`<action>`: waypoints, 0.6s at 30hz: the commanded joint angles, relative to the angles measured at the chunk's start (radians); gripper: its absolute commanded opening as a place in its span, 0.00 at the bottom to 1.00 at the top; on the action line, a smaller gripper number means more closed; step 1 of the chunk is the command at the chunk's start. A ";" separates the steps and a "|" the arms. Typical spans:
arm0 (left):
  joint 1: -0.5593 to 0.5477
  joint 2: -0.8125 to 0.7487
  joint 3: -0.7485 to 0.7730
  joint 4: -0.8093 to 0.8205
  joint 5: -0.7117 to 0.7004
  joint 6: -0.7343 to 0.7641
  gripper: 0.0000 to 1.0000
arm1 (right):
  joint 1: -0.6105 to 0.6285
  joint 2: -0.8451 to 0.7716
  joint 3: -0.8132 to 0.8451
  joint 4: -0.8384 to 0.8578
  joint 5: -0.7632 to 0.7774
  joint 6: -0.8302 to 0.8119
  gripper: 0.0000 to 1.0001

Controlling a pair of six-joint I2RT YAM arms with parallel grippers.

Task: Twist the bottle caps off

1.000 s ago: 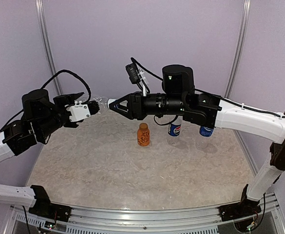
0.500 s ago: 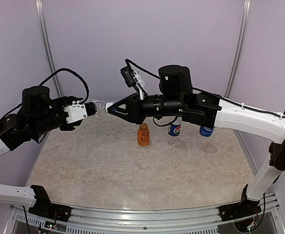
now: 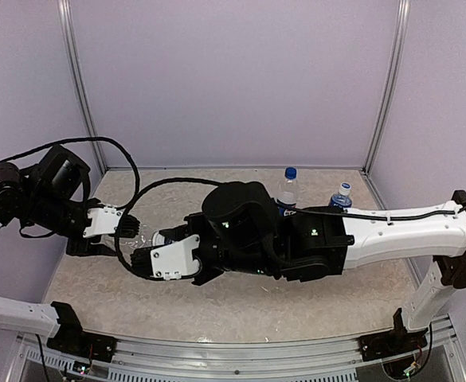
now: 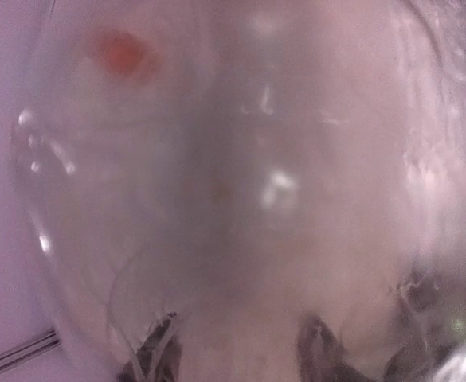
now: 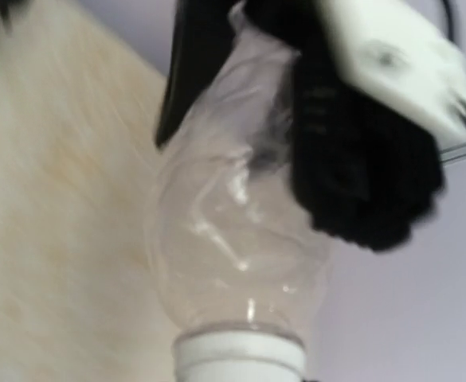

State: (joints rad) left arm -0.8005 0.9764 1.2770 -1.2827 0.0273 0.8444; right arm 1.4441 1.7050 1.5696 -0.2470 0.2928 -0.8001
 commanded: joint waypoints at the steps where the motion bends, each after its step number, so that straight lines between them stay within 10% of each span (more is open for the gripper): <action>1: -0.018 -0.012 0.022 0.071 0.165 -0.071 0.41 | 0.038 0.067 -0.102 0.060 0.323 -0.464 0.00; 7: -0.019 -0.019 0.004 0.103 0.140 -0.085 0.41 | 0.048 -0.025 -0.246 0.379 0.288 -0.528 0.05; 10: -0.017 -0.026 -0.019 0.162 0.080 -0.095 0.41 | 0.048 -0.070 -0.313 0.509 0.284 -0.413 0.85; 11: -0.016 -0.028 -0.027 0.189 0.056 -0.099 0.41 | 0.048 -0.084 -0.324 0.530 0.290 -0.362 0.97; 18: -0.003 -0.048 -0.084 0.455 -0.116 -0.081 0.42 | 0.001 -0.239 -0.348 0.396 0.069 0.135 0.99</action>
State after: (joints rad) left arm -0.8093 0.9520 1.2209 -1.0641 0.0124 0.7704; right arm 1.4883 1.5864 1.2453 0.2070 0.5171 -1.0134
